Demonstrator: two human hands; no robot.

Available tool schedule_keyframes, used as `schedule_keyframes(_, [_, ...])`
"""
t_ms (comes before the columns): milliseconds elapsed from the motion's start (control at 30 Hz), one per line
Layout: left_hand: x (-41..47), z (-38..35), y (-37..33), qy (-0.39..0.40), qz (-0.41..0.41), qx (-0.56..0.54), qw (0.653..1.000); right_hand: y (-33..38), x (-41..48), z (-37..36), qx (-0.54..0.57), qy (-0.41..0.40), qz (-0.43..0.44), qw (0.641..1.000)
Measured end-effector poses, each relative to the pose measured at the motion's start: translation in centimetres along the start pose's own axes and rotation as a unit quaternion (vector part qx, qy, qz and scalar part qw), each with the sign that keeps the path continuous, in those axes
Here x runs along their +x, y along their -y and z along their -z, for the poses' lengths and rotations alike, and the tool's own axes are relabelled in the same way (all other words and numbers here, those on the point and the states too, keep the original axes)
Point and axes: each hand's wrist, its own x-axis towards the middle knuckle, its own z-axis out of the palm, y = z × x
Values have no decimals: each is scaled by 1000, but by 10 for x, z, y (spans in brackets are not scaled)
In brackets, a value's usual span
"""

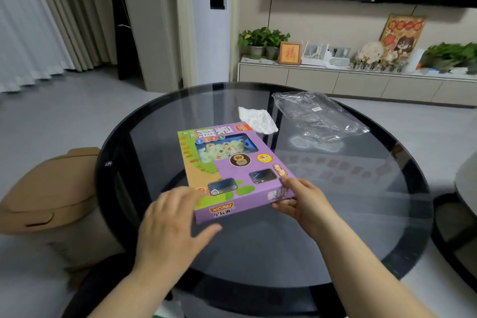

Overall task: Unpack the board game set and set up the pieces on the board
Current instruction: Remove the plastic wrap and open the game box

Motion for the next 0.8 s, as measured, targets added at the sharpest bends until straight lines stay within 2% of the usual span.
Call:
schedule_keyframes(67, [-2, -14, -2, -7, -114, 35, 993, -3, -2, -2, -3, 1, -7, 1000])
schedule_keyframes(233, [13, -31, 16, -15, -193, 39, 980, -8, -9, -2, -52, 6, 3, 999])
schedule_keyframes(300, [14, -28, 20, -3, -210, 23, 977, -12, -8, 1, -144, -31, 60, 987])
schedule_keyframes(333, [15, -27, 21, -7, -215, 12, 976, -15, -6, 4, -221, -68, 123, 965])
schedule_keyframes(367, [15, -25, 22, -20, -220, 2, 975, -18, -5, 6, -312, -104, 219, 918])
schedule_keyframes(400, [17, -24, 23, -30, -218, -6, 975, -20, -4, 8, -401, -119, 344, 841])
schedule_keyframes(433, [19, -23, 23, -36, -213, -11, 976, -22, 0, 9, -483, -104, 453, 742])
schedule_keyframes(467, [22, -22, 23, -40, -209, -20, 977, -24, 5, 11, -544, -81, 531, 644])
schedule_keyframes(500, [24, -22, 23, -47, -209, -32, 976, -25, 8, 12, -580, -58, 579, 570])
schedule_keyframes(533, [27, -22, 24, -53, -212, -42, 975, -24, 11, 13, -593, -42, 608, 527])
schedule_keyframes(667, [35, -16, 25, -61, -212, -53, 974, -6, 12, 10, -587, -20, 663, 465])
schedule_keyframes(800, [43, -9, 24, -52, -197, -75, 976, 10, 11, 6, -610, 18, 665, 431])
